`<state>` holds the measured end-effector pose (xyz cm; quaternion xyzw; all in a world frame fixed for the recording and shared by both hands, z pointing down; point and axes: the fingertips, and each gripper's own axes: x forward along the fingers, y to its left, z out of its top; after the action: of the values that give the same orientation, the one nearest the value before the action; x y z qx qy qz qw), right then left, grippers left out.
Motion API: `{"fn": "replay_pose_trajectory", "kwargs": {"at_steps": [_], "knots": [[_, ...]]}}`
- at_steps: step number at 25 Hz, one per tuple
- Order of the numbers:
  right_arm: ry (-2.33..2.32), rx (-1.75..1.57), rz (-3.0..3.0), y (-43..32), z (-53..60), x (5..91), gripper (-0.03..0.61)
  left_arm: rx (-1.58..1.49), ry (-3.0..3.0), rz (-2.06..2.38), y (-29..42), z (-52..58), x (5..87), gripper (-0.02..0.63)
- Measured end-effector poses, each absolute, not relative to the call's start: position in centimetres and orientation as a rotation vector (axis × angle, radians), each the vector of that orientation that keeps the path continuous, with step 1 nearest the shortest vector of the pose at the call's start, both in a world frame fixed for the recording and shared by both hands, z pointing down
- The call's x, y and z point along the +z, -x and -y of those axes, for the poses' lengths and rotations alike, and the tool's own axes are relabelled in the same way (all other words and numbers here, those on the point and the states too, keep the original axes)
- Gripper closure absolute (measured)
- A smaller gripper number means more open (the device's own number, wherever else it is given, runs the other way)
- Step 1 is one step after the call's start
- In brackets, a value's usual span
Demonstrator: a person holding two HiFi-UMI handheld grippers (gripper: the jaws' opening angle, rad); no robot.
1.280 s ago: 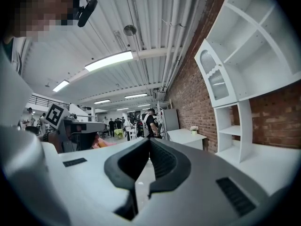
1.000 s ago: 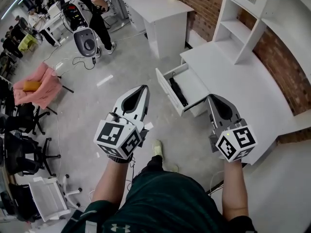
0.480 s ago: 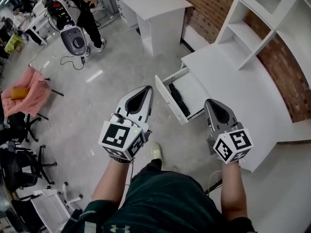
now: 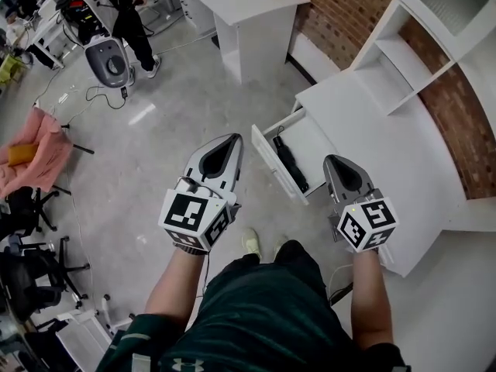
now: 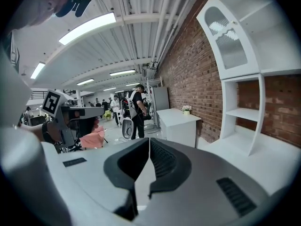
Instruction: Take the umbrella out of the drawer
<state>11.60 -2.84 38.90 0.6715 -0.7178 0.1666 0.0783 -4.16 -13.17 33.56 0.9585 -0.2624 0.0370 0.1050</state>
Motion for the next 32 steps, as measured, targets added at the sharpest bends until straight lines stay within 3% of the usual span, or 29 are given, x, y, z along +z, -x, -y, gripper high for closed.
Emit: {"fn": "replay_pose_trajectory", "kwargs": {"at_steps": [19,32], "knots": [[-1.646,0.826,2.110,-16.5,13.0,56.5,0.569,0.197,-2.773,0.843,-2.9,21.5,41.0,0.607],[-1.380,1.030,2.009,-17.7,15.6,72.0,0.495,0.340,-2.660,0.872,-7.3,25.2,50.4,0.607]]}}
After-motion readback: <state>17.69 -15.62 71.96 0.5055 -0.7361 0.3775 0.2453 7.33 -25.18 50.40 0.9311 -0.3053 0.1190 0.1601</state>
